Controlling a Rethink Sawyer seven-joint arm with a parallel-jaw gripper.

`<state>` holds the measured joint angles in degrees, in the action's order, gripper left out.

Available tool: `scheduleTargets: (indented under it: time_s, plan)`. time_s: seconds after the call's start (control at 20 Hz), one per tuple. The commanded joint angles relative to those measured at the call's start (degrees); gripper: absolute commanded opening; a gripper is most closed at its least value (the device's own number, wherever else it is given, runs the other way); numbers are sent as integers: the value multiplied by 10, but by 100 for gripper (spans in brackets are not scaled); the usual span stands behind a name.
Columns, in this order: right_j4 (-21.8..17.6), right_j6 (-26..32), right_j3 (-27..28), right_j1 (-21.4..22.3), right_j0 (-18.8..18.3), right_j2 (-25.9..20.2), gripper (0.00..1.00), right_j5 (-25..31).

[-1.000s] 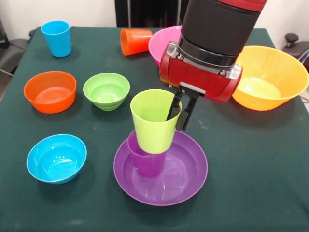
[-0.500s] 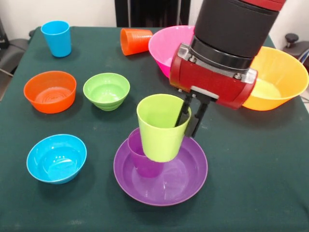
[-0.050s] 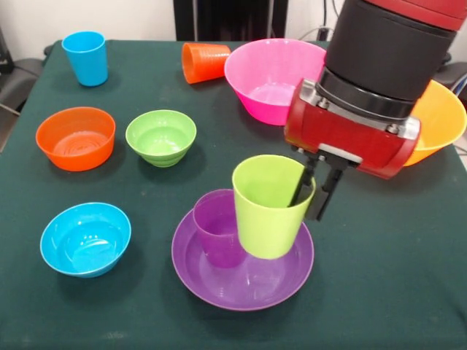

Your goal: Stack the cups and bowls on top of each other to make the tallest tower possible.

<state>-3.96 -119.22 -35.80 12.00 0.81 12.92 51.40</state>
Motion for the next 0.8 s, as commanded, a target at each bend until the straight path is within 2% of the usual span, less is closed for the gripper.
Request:
scheduleTargets:
  time_s: [0.05,0.8]
  plan:
    - [11,-91,18,-27,8,-18,0,49]
    - [19,-87,16,-75,-4,-11,0,-37]
